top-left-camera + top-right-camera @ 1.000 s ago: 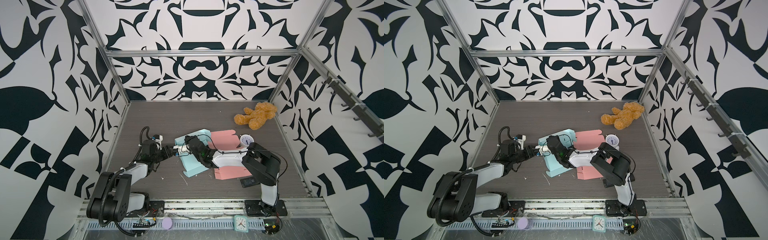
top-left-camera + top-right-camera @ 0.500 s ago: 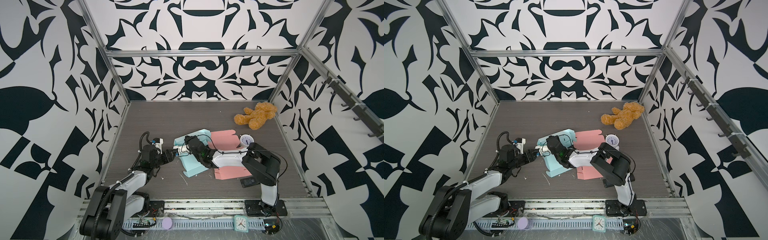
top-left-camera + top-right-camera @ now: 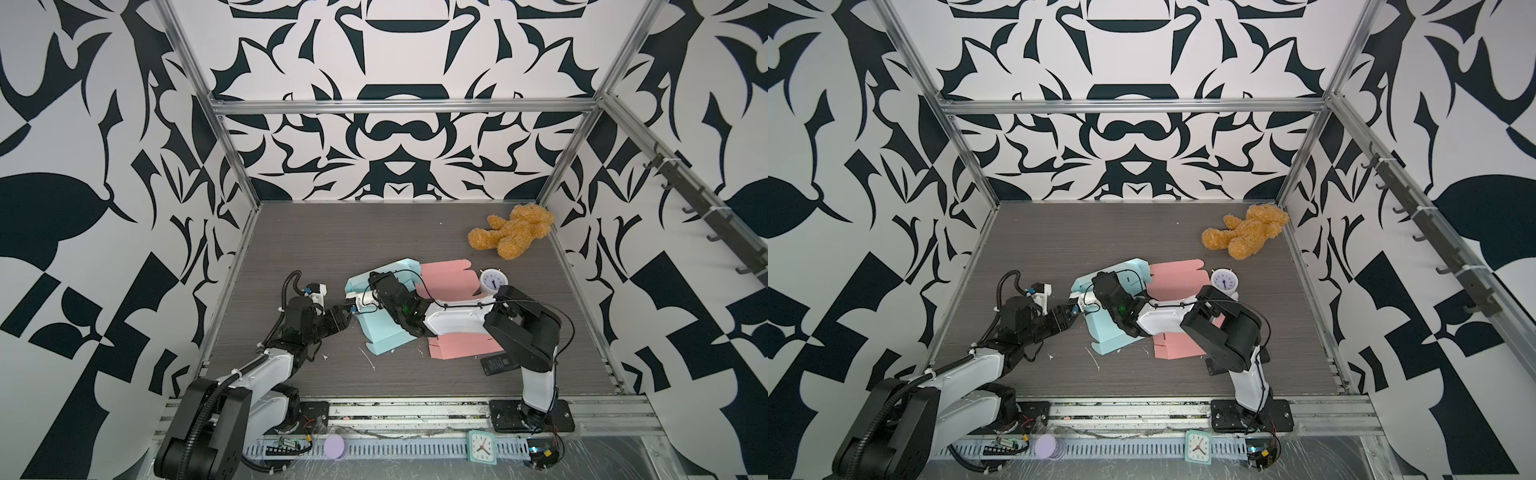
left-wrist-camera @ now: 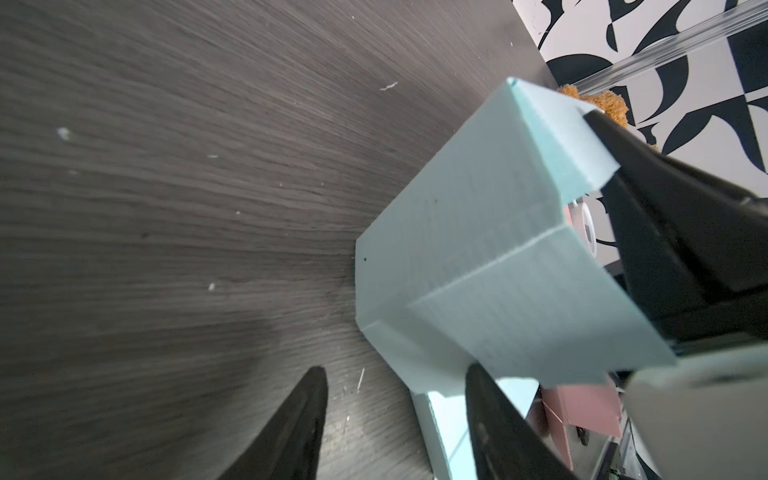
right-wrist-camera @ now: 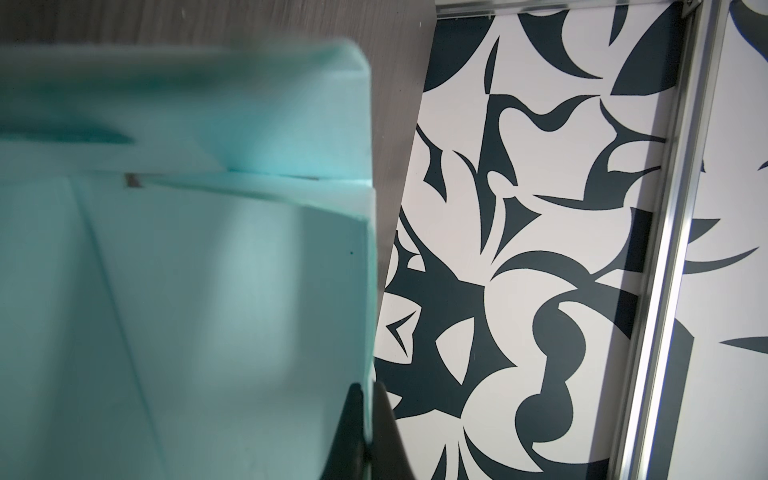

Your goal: Fold the paper box

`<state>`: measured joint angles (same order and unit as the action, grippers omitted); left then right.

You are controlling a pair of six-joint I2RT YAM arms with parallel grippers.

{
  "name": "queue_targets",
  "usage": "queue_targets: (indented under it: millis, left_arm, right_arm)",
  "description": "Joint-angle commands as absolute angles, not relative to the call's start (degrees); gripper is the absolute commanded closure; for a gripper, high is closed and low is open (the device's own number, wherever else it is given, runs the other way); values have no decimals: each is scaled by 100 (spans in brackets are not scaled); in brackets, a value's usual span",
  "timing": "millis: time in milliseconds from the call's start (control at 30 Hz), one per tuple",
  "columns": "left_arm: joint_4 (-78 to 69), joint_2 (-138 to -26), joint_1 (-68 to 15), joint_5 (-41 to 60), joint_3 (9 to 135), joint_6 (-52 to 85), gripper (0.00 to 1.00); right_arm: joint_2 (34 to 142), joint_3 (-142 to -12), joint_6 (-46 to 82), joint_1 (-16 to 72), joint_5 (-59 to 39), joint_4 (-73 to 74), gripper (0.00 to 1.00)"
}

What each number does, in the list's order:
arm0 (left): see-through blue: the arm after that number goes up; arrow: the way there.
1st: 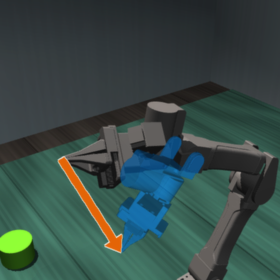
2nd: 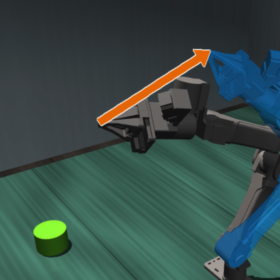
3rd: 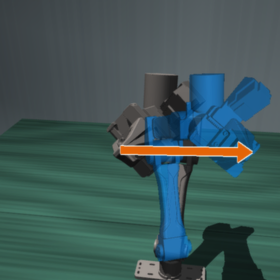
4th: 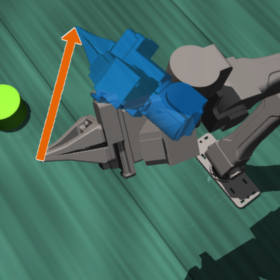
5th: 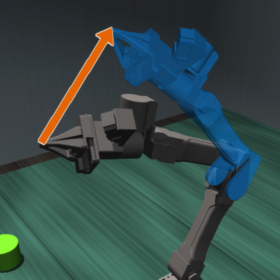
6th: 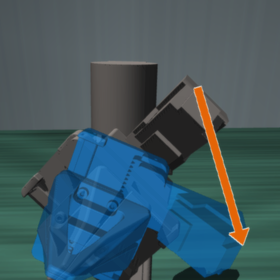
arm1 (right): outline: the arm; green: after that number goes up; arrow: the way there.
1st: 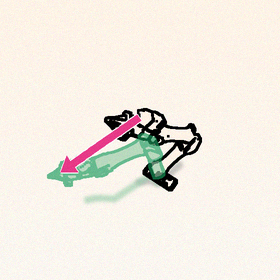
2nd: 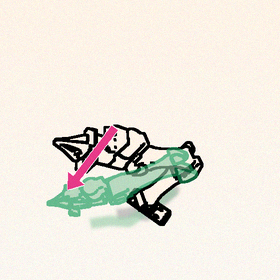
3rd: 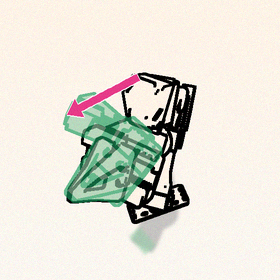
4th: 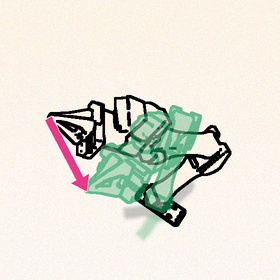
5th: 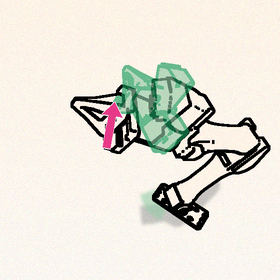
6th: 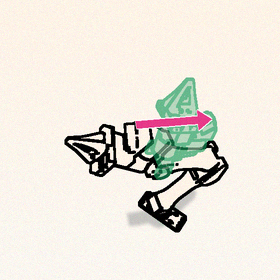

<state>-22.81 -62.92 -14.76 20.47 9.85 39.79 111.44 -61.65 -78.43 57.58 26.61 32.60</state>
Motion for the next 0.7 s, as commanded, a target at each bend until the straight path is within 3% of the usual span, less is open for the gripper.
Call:
queue_targets:
  millis: [0,467,667]
  left_arm:
    - [-2224,-6168,-1494,1873,968,4048,43]
    - [-2235,-6179,-1696,1869,991,4061,43]
    - [-2268,-6128,-1782,1873,803,4186,37]
  right_arm:
    - [10964,-6222,-7849,5817,2624,3368,100]
    - [10925,-6183,-7865,5862,2654,3371,100]
    - [10846,-6196,-7876,5871,2668,3339,100]
